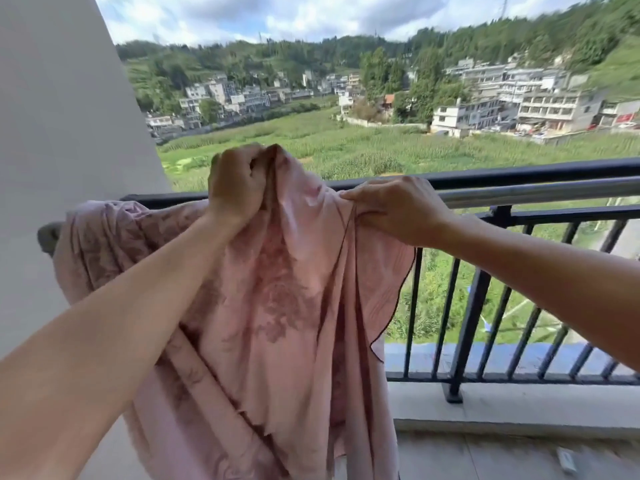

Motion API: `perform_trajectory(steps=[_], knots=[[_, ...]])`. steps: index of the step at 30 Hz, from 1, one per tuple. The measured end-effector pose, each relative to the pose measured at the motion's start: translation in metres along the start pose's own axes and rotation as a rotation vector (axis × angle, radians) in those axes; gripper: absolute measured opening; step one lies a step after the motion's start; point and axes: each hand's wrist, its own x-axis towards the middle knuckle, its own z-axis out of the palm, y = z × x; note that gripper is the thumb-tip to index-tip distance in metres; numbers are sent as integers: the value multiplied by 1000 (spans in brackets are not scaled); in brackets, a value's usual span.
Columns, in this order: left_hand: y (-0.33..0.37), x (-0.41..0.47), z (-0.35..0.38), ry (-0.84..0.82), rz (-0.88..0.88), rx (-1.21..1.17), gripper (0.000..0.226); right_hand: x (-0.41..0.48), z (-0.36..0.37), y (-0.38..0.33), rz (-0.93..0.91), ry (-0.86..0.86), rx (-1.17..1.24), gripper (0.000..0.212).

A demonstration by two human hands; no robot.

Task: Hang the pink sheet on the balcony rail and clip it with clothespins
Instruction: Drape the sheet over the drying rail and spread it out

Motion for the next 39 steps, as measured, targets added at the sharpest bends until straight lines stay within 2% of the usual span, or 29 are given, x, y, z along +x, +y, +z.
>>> perform_trajectory(steps=[3,5,7,9,12,14,18,20,21,24,26,28,30,32,34,37,39], knots=[[14,40,1,47,-82,-33,44,18,-20,11,73,146,74,20],[17,46,2,44,-113,-10,46,41,-38,45,219,252,58,21],[17,39,3,-12,-137,29,36,63,-56,85,365,327,31,26],[11,22,4,-147,-187,86,30,77,-68,125,517,297,-62,21],[-11,-9,-2,-316,-179,244,38,75,-65,159,719,106,-213,14],[-26,-29,-11,-345,-160,372,43,69,-47,161,765,-105,-274,12],[-59,-56,-39,-258,-56,504,52,63,-8,133,749,-655,-310,16],[-78,-63,-56,-197,-27,543,50,65,-6,104,710,-791,-328,17],[-89,-67,-67,-155,-51,577,48,70,-9,86,674,-804,-345,18],[-126,-82,-102,31,-169,687,44,94,-11,28,523,-504,-134,20],[-145,-95,-123,125,-366,597,46,110,-3,-26,354,-330,-24,19],[-164,-110,-132,130,-626,405,63,122,18,-83,195,-272,48,26],[-178,-126,-135,121,-854,73,78,130,48,-130,86,-292,61,40],[-186,-139,-136,129,-949,-223,65,136,83,-164,41,-332,14,52],[-183,-144,-140,129,-868,-206,48,138,109,-181,50,-288,-71,49],[-180,-129,-170,200,-629,-18,54,136,123,-187,86,-77,-89,32],[-181,-104,-193,291,-498,114,50,136,118,-183,141,40,-10,24]])
